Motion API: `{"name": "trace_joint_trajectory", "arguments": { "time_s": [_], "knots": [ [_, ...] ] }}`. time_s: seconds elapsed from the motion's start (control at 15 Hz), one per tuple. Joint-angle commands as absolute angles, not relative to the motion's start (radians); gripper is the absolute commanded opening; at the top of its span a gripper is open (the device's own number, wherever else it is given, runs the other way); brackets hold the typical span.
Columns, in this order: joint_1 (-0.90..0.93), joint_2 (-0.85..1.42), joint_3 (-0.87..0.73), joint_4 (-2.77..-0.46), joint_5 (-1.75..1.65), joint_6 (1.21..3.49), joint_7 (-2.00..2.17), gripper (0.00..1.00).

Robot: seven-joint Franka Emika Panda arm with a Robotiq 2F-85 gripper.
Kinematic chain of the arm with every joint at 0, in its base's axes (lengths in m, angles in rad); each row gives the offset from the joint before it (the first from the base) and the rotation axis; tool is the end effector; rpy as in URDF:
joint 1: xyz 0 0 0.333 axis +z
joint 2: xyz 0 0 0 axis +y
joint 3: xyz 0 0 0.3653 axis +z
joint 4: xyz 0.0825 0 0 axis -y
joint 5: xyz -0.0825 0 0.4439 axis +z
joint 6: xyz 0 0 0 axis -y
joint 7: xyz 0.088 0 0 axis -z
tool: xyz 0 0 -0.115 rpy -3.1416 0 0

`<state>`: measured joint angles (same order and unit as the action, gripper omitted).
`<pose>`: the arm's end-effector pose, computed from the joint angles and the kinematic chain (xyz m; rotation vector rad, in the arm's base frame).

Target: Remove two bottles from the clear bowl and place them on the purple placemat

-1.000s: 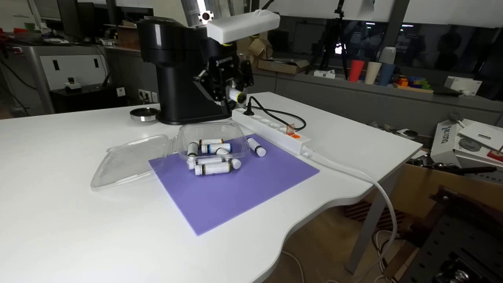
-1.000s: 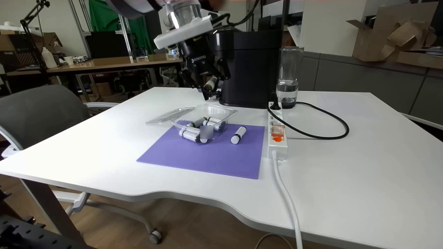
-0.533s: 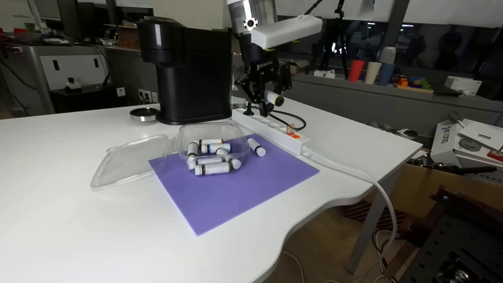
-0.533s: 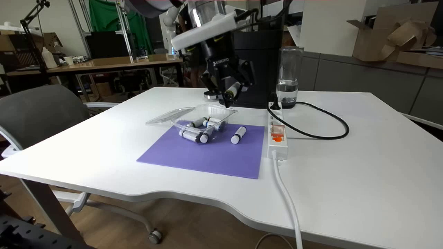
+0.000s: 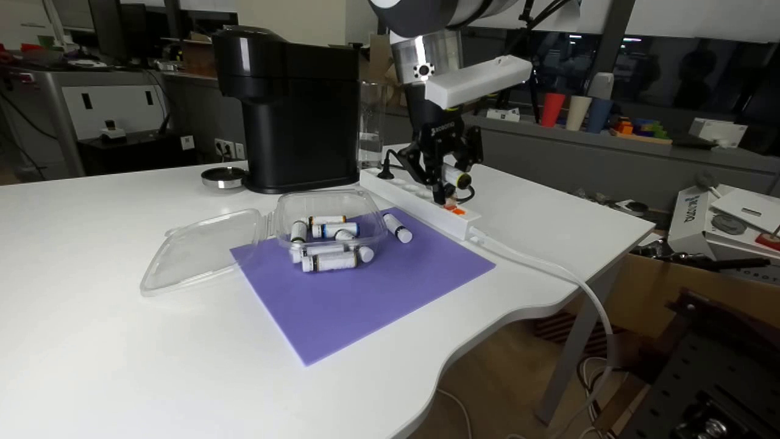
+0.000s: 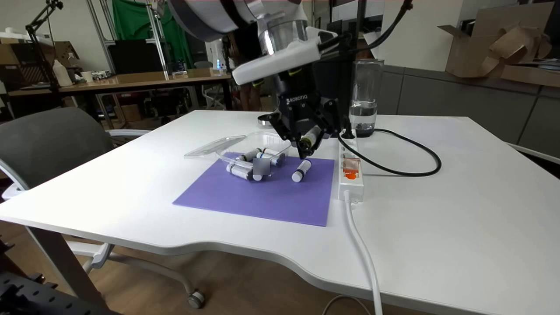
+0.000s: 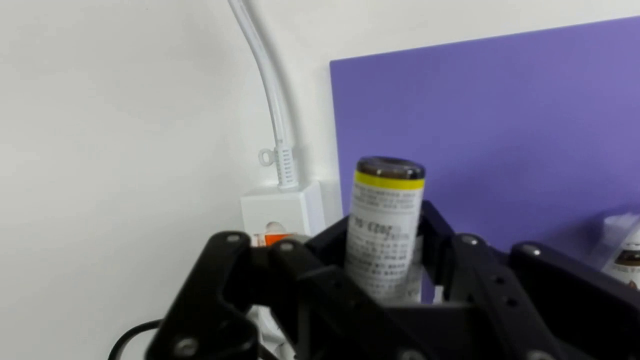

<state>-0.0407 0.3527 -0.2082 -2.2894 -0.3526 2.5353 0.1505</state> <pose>0.5469 -0.1408 0.1774 2.8823 -0.1280 -0.1743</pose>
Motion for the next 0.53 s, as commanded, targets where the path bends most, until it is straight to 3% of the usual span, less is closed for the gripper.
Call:
{"name": "trace_joint_trajectory", "arguments": {
  "time_s": [0.0,0.47],
  "knots": [
    [-0.045,0.409,-0.208,-2.268,-0.344,2.550,0.154,0.08],
    [-0.045,0.523,-0.211,-2.213,-0.329,2.591,0.131,0.08]
  ]
}}
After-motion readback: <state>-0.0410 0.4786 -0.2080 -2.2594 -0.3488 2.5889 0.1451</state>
